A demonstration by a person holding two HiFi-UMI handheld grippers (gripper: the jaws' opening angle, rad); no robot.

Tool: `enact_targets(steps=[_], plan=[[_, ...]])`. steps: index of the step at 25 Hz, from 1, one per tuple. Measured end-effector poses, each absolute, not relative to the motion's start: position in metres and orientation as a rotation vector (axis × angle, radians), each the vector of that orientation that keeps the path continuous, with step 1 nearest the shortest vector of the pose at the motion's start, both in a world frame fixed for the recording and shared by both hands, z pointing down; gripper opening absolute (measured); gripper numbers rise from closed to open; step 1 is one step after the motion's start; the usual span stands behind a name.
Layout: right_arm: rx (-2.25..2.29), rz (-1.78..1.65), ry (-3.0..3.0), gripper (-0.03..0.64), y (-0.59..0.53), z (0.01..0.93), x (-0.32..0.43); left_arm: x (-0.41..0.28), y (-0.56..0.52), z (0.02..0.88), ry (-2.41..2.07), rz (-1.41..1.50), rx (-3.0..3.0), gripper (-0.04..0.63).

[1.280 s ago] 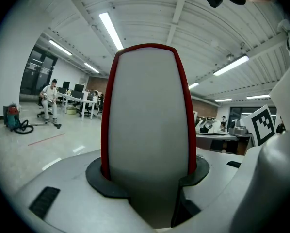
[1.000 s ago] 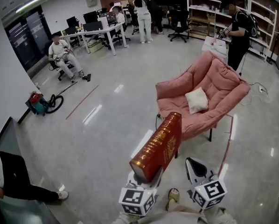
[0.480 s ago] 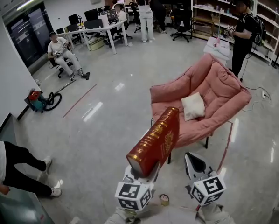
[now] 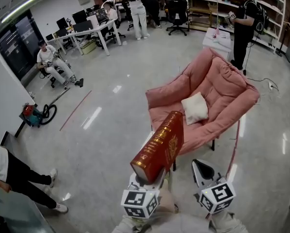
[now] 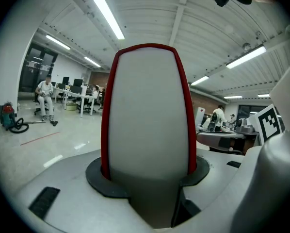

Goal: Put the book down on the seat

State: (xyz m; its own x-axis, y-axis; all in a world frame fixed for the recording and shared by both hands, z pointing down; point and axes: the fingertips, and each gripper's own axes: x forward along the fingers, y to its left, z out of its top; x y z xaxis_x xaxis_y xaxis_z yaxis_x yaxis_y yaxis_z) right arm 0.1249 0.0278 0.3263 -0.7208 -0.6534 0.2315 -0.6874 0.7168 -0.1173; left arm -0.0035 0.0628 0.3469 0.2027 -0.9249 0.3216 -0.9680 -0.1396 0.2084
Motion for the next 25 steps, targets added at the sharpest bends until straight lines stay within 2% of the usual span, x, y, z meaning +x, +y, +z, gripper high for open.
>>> enact_targets(steps=[15,25], plan=[[1.118,0.39,-2.62,0.006,-0.146,0.391,0.075,-0.055,-0.114,0.414,-1.657,0.265,2.061,0.245],[1.155,0.44,-2.539,0.005,-0.242,0.428,0.064,-0.06,-0.213,0.467,-1.576,0.387,2.053,0.245]])
